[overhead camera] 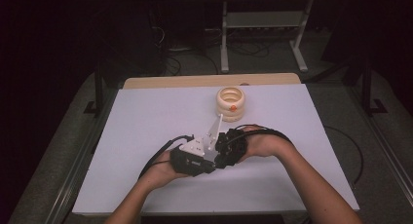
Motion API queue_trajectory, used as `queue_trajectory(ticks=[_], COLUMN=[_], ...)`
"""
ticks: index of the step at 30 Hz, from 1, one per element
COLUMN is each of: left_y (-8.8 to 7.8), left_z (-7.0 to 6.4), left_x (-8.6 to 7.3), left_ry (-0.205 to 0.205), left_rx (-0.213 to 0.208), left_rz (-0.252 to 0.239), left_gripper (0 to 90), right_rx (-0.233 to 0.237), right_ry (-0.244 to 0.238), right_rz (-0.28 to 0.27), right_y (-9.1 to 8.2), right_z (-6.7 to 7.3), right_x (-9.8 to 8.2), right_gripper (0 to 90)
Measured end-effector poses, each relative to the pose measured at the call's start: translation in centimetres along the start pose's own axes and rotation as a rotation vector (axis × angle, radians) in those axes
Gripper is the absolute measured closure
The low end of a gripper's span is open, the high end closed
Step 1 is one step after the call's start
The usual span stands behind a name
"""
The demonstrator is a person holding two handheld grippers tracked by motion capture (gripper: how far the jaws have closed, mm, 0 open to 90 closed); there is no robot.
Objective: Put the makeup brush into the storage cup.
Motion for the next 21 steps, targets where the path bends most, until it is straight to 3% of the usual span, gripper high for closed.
queue_trajectory(ticks=[1, 2, 3, 6, 7, 10, 11, 12, 13, 14, 15, 16, 17, 20, 21], left_y=[-0.2, -0.2, -0.3, -0.7, -1.0, -1.2, -1.5, -1.5, -1.8, -1.8, -2.0, -2.0, -2.2, -2.3, -2.3], left_z=[0.0, 0.0, 0.1, 0.4, 0.5, 0.5, 0.9, 0.9, 1.1, 1.1, 1.3, 1.2, 1.4, 1.5, 1.5], left_x=[0.0, 0.0, 0.0, -0.1, -0.2, -0.3, -0.3, -0.3, -0.5, -0.5, -0.6, -0.6, -0.7, -0.7, -0.6], left_ry=[-0.01, -0.01, -0.011, -0.027, -0.038, -0.068, -0.075, -0.075, -0.09, -0.09, -0.093, -0.116, -0.129, -0.133, -0.152], left_rx=[0.002, 0.002, 0.003, 0.005, 0.006, 0.01, 0.035, 0.035, 0.055, 0.055, 0.066, 0.072, 0.093, 0.104, 0.119], left_rz=[-0.012, -0.012, -0.024, -0.045, -0.068, -0.085, -0.101, -0.101, -0.109, -0.109, -0.118, -0.134, -0.147, -0.152, -0.174], left_gripper=[79.6, 79.5, 79.6, 79.5, 79.5, 79.6, 79.6, 79.5, 79.5, 79.5, 79.5, 79.5, 79.5, 79.5, 79.5], right_rx=[-0.012, -0.012, -0.033, -0.07, -0.068, -0.089, -0.126, -0.126, -0.163, -0.163, -0.184, -0.184, -0.214, -0.23, -0.235], right_ry=[0.009, 0.009, 0.041, 0.068, 0.115, 0.147, 0.185, 0.185, 0.227, 0.227, 0.26, 0.26, 0.298, 0.312, 0.338], right_rz=[-0.034, -0.034, -0.079, -0.125, -0.164, -0.2, -0.24, -0.24, -0.285, -0.285, -0.31, -0.31, -0.33, -0.337, -0.351], right_y=[-0.4, -0.4, -1.1, -1.9, -2.7, -3.3, -3.7, -3.7, -4.2, -4.2, -4.5, -4.5, -4.7, -4.8, -4.9], right_z=[-0.2, -0.2, -0.4, -0.7, -0.8, -1.1, -1.5, -1.5, -1.8, -1.8, -2.0, -2.0, -2.2, -2.3, -2.4], right_x=[0.2, 0.2, 0.4, 0.7, 0.7, 0.6, 0.4, 0.4, 0.0, 0.0, -0.5, -0.5, -1.0, -1.4, -1.6], right_gripper=[61.3, 61.3, 48.8, 41.1, 35.1, 28.1, 22.2, 22.2, 20.1, 20.1, 18.6, 18.6, 18.0, 17.7, 17.3])
Point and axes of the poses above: each handheld gripper's, and its own axes: y roughly forward along the jaws, x roughly out of its top, z roughly to its left, the point moved 7 cm from there along y, roughly forward along the jaws, and after that the axes turned 9 degrees about -x, right-handed, at the moved point
